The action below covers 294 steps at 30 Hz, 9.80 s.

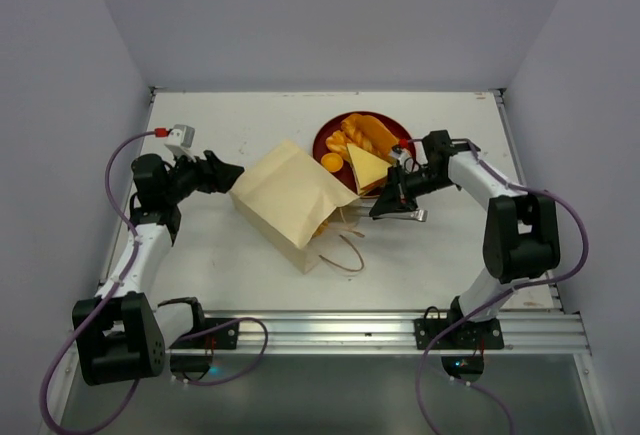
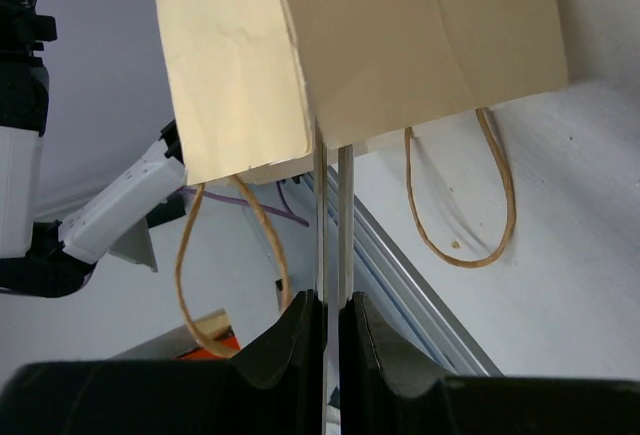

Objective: Take the fake bread out of the paper bag

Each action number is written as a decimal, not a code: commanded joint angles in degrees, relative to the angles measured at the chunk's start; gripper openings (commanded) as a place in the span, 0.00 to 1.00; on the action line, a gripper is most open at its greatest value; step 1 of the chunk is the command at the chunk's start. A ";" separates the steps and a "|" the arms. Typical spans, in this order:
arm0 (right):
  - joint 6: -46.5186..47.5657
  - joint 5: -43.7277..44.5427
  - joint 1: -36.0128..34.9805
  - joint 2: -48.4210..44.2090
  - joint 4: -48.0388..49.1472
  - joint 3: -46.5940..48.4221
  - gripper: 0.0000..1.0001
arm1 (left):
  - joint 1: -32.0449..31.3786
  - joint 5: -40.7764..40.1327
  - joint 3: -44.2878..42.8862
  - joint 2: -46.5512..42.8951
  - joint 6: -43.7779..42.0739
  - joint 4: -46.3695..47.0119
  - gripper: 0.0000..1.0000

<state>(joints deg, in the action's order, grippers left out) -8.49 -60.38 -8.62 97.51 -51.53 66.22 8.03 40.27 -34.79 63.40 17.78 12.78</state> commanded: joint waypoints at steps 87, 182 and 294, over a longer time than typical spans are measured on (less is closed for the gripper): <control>12.09 -4.31 3.96 -22.37 -13.51 -5.22 0.00 | -56.38 -79.12 -13.91 13.33 -4.33 -11.98 0.00; -29.30 8.00 9.06 -5.23 42.83 -4.78 0.00 | -34.14 -61.45 -6.52 -4.16 -5.30 -21.65 0.00; -59.01 31.29 -22.75 7.95 70.25 -4.25 0.47 | -34.14 -48.09 -5.21 0.94 19.31 -7.68 0.00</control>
<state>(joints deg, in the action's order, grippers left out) -65.56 -30.98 -31.29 104.22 15.14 60.86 -26.46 -8.86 -40.42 65.60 34.98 1.28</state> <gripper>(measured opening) 0.474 0.007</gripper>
